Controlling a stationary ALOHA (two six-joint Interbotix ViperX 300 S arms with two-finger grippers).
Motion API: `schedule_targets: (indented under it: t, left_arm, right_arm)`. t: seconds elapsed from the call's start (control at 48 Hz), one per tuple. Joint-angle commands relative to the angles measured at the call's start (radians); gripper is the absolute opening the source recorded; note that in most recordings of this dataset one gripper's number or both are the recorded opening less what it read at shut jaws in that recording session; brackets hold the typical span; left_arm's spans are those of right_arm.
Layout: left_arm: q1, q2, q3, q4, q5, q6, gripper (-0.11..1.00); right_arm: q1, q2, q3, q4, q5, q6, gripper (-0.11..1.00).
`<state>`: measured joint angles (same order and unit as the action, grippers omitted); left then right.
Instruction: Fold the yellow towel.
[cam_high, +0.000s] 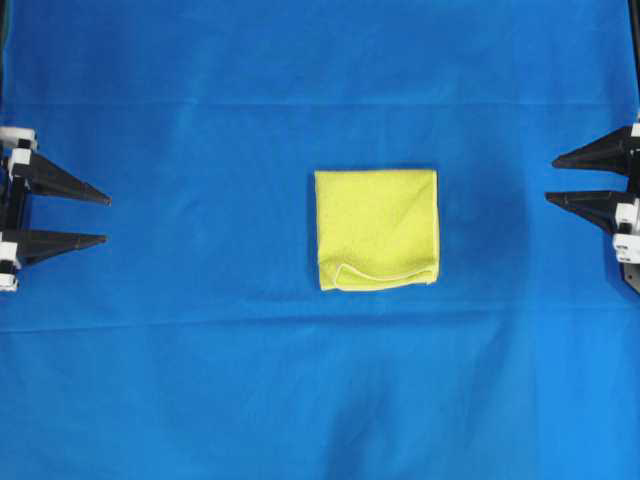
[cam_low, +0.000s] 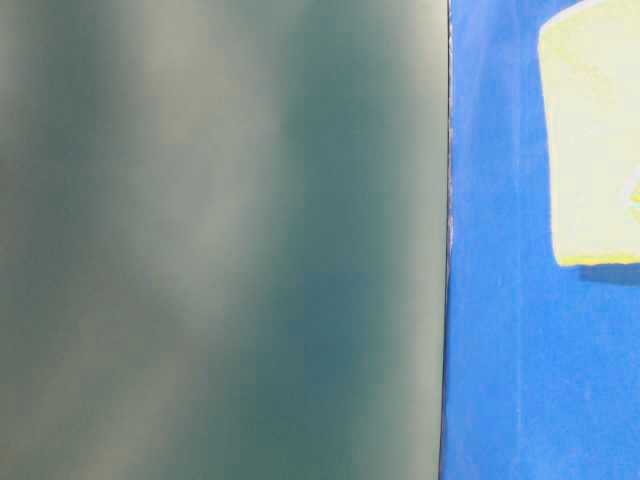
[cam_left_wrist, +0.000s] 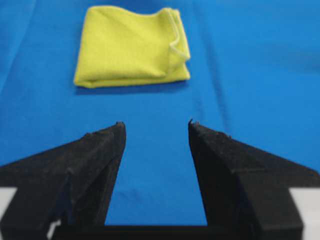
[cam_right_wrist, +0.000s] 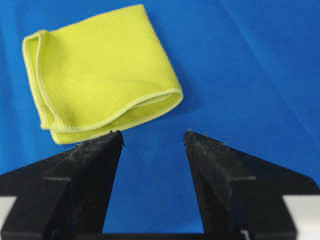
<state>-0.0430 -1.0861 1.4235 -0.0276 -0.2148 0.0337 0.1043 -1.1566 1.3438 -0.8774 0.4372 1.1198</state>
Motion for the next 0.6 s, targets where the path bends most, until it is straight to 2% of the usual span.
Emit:
schedule_targets:
  t: [0.0, 0.583]
  left_arm:
    - [0.005, 0.005, -0.011, 0.000, -0.005, -0.003, 0.51]
    - [0.005, -0.008, -0.015, 0.000, 0.005, -0.006, 0.51]
  right_arm:
    - [0.000, 0.009, -0.012, -0.005, -0.008, 0.002, 0.58]
    - [0.000, 0.015, -0.011, -0.008, -0.009, 0.002, 0.58]
